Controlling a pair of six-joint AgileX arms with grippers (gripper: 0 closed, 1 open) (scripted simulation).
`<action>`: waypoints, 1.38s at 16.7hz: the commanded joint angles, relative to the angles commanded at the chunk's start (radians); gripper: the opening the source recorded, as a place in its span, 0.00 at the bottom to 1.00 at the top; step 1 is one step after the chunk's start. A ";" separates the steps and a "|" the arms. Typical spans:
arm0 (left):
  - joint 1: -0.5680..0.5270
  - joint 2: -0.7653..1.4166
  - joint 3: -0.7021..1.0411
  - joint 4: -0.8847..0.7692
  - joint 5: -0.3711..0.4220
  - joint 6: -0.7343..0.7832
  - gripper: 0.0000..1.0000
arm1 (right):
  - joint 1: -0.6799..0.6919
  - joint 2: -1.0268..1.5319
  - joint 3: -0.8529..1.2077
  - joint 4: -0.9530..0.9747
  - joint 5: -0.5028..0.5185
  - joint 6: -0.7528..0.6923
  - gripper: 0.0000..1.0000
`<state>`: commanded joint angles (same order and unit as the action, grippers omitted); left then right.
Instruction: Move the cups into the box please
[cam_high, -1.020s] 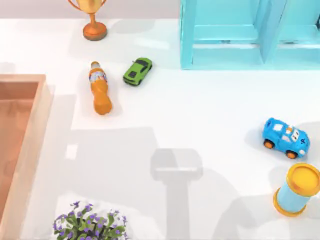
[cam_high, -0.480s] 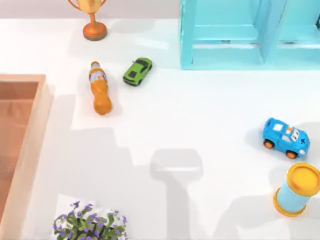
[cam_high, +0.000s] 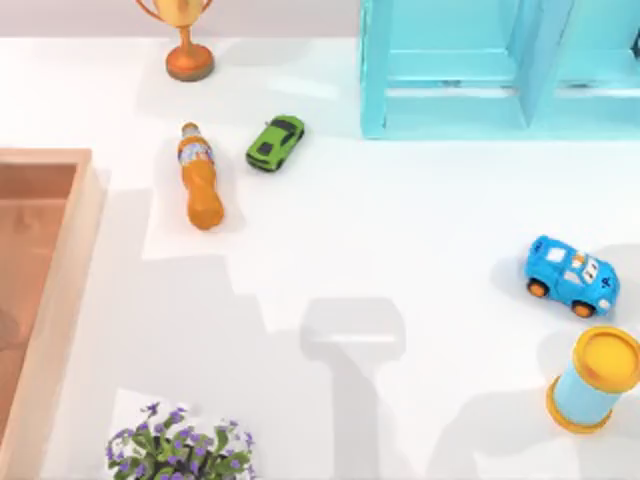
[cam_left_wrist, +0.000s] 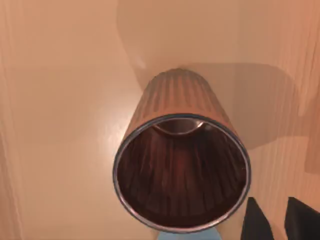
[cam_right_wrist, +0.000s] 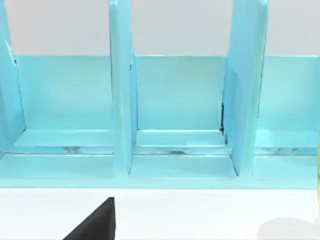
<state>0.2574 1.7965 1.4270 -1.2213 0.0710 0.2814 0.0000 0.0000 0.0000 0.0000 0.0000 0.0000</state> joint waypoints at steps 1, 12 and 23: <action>0.000 0.000 0.000 0.000 0.000 0.000 0.45 | 0.000 0.000 0.000 0.000 0.000 0.000 1.00; 0.000 0.000 0.000 0.000 0.000 0.000 1.00 | 0.000 0.000 0.000 0.000 0.000 0.000 1.00; -0.001 0.020 0.176 -0.165 0.001 -0.002 1.00 | 0.000 0.000 0.000 0.000 0.000 0.000 1.00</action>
<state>0.2565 1.8161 1.6032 -1.3866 0.0720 0.2797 0.0000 0.0000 0.0000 0.0000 0.0000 0.0000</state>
